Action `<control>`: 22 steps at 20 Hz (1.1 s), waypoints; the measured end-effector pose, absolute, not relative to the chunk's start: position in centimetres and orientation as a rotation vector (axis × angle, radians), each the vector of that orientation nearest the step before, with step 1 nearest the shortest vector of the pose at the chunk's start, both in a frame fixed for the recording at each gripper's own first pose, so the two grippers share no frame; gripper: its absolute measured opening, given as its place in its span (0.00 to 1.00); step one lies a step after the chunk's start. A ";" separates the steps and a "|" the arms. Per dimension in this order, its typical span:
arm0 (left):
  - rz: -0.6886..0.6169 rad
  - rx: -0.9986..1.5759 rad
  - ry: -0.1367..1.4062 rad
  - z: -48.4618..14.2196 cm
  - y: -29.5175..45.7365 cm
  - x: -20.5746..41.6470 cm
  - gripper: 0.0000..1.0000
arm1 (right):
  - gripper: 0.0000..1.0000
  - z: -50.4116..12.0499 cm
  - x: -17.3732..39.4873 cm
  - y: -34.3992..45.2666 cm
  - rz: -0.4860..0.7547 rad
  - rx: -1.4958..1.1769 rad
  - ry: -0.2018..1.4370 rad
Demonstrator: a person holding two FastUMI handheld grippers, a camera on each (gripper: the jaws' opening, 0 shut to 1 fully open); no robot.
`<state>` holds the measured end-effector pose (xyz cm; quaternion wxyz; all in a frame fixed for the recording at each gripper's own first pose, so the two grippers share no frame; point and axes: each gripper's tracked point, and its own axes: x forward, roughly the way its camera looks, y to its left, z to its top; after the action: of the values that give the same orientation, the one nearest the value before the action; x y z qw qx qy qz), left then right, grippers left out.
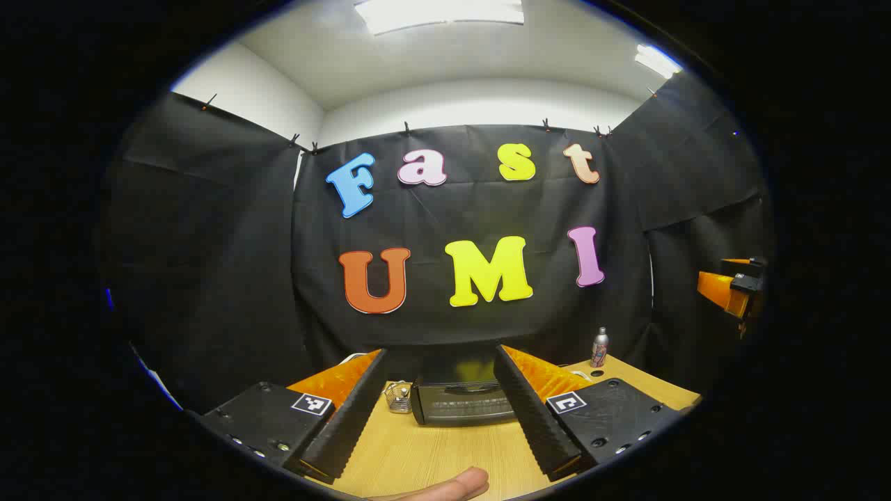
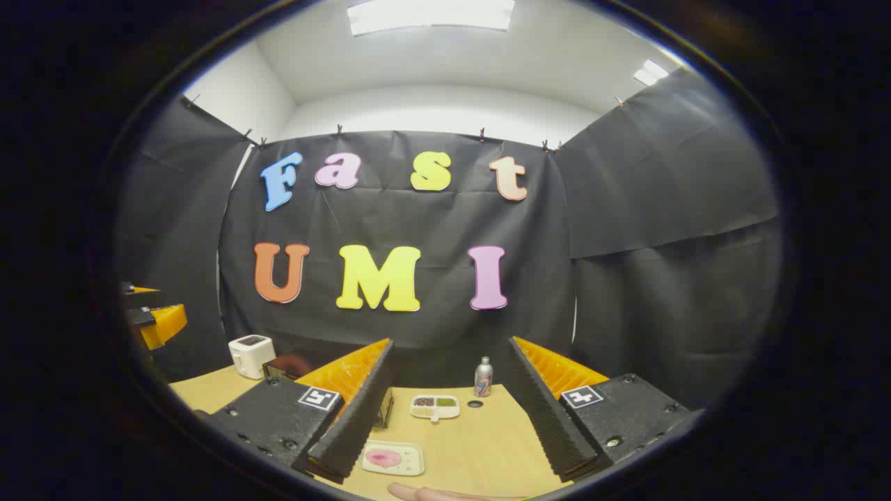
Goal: Open the electric oven with the left hand, put the food in, and close the electric oven.
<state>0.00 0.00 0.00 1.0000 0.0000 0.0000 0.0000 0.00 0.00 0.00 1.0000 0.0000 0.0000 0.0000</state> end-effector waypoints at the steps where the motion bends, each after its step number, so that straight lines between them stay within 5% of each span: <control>1: 0.000 0.001 0.001 -0.2 -0.1 0.5 0.96 | 0.96 -0.1 0.3 0.0 0.001 0.000 0.000; 22: -0.065 -0.084 0.077 -5.9 -2.9 13.5 0.96 | 0.96 -4.9 7.7 -2.1 -0.004 0.020 0.055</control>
<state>13.53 -2.91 -5.93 0.9979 -0.0419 0.0384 -0.0325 7.69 -2.08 -4.85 0.9996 0.0098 0.0273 -0.0021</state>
